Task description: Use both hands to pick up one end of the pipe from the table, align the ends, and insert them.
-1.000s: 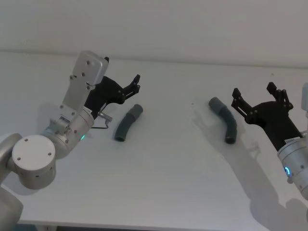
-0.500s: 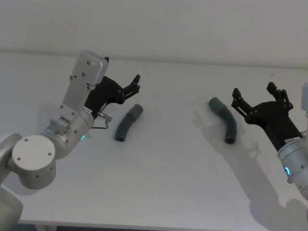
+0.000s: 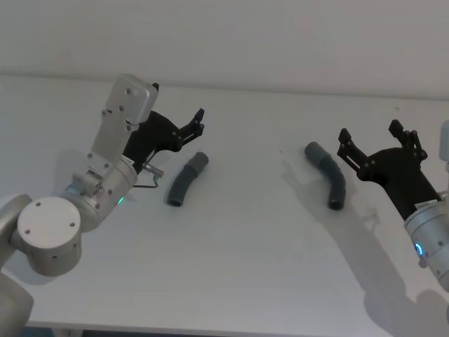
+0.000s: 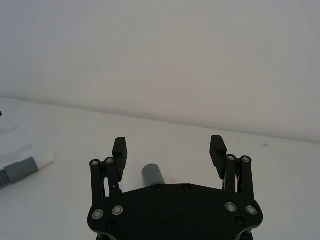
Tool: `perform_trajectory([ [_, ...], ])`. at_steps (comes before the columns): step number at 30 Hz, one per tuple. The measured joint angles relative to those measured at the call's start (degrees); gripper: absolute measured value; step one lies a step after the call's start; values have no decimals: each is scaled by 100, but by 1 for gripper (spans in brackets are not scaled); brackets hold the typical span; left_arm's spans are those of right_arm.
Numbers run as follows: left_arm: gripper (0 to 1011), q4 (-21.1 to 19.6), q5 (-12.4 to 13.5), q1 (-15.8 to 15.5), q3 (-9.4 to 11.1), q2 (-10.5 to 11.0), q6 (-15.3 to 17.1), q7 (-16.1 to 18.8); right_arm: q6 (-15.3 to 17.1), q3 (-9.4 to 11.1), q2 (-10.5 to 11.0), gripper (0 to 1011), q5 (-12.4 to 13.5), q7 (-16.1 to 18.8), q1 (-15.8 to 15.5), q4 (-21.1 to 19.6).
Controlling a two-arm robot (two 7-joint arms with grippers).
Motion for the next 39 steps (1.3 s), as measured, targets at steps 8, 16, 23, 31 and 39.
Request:
perform_trajectory([
  [8, 1001, -1, 0, 0, 0, 0, 0, 0, 0, 0, 0, 1004, 0, 0, 0, 0],
  [16, 1001, -17, -2, 13, -5, -11, 47, -3, 0, 0, 0, 1004, 0, 0, 0, 0],
  [23, 1001, -127, -84, 77, -27, -25, 362, -23, 0, 0, 0, 1004, 0, 0, 0, 0],
  [31, 1001, -321, -237, 171, -72, -11, 911, -89, 0, 0, 0, 1004, 0, 0, 0, 0],
  [39, 1001, -502, -423, 189, -109, 94, 1680, -276, 0, 0, 0, 1004, 0, 0, 0, 0],
])
